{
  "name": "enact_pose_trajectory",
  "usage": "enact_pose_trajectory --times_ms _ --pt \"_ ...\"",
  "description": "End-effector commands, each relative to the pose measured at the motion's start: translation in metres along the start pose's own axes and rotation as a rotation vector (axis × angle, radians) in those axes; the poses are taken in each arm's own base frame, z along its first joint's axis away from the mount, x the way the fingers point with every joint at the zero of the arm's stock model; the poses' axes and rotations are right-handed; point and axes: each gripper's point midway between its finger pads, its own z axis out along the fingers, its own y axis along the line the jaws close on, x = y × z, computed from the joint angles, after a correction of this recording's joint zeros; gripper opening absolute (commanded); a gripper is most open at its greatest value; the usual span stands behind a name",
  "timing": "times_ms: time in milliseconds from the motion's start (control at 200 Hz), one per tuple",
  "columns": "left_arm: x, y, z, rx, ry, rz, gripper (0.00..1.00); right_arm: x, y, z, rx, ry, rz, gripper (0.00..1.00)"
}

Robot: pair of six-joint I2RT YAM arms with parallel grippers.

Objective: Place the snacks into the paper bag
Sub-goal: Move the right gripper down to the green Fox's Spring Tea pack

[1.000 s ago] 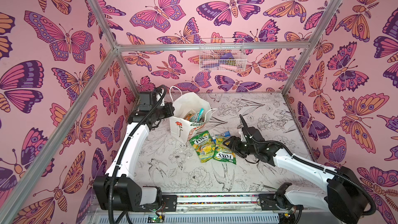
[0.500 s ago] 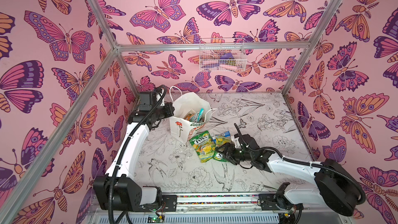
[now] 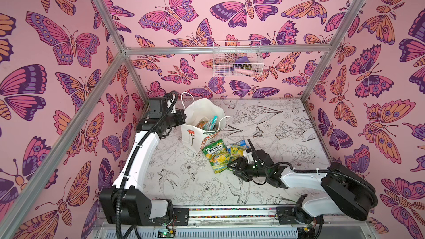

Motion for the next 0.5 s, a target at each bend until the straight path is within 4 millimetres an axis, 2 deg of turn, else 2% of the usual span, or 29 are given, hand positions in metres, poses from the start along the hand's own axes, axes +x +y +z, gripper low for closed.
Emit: enact_pose_trajectory --times_ms 0,95,496 --pt "-0.015 -0.003 -0.006 0.011 -0.066 0.013 0.0 -0.005 -0.013 -0.007 0.019 -0.068 0.063 0.78" --pt "-0.015 -0.003 -0.006 0.011 -0.065 0.013 0.0 -0.009 -0.031 -0.014 0.067 -0.12 0.102 0.78" --pt "-0.015 -0.002 -0.006 0.01 -0.066 0.011 0.0 -0.025 -0.059 -0.021 0.102 -0.249 0.217 0.78"
